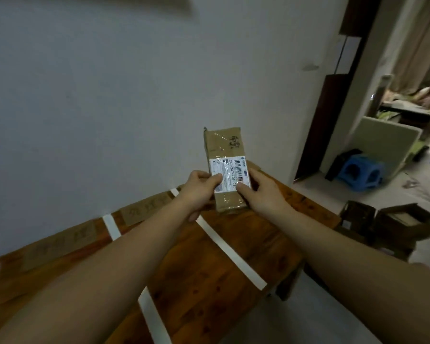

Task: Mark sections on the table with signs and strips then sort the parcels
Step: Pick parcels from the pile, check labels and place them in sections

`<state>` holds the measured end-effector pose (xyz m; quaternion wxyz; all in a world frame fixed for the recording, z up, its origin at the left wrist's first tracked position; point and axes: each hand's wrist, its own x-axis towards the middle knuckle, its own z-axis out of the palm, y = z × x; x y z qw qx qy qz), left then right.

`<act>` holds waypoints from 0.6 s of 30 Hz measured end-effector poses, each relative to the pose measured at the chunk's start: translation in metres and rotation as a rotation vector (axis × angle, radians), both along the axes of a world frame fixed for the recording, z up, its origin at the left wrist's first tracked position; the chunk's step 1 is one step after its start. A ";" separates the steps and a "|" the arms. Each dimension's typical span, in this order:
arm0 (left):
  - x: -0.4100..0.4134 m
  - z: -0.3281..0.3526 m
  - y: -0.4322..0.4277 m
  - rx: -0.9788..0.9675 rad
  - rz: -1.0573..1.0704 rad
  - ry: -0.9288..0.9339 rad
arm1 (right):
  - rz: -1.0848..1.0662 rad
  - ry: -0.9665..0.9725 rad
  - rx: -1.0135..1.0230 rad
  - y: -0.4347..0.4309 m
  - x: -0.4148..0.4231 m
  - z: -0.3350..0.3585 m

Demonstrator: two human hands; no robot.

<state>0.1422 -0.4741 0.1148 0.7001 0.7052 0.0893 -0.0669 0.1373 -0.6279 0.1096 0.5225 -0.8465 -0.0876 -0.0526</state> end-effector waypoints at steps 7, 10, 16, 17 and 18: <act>0.066 -0.008 -0.055 -0.049 -0.116 -0.040 | 0.008 0.102 0.100 -0.068 0.039 0.008; 0.096 0.004 -0.070 0.018 -0.031 -0.149 | 0.003 0.132 0.058 -0.110 0.050 0.009; 0.125 0.005 -0.126 0.021 0.024 -0.174 | -0.253 -0.013 -0.082 -0.186 0.088 -0.004; 0.128 0.001 -0.141 -0.023 0.063 -0.164 | -0.370 -0.044 -0.028 -0.198 0.095 -0.007; 0.131 -0.002 -0.157 -0.061 0.099 -0.155 | -0.439 -0.042 0.057 -0.210 0.101 -0.008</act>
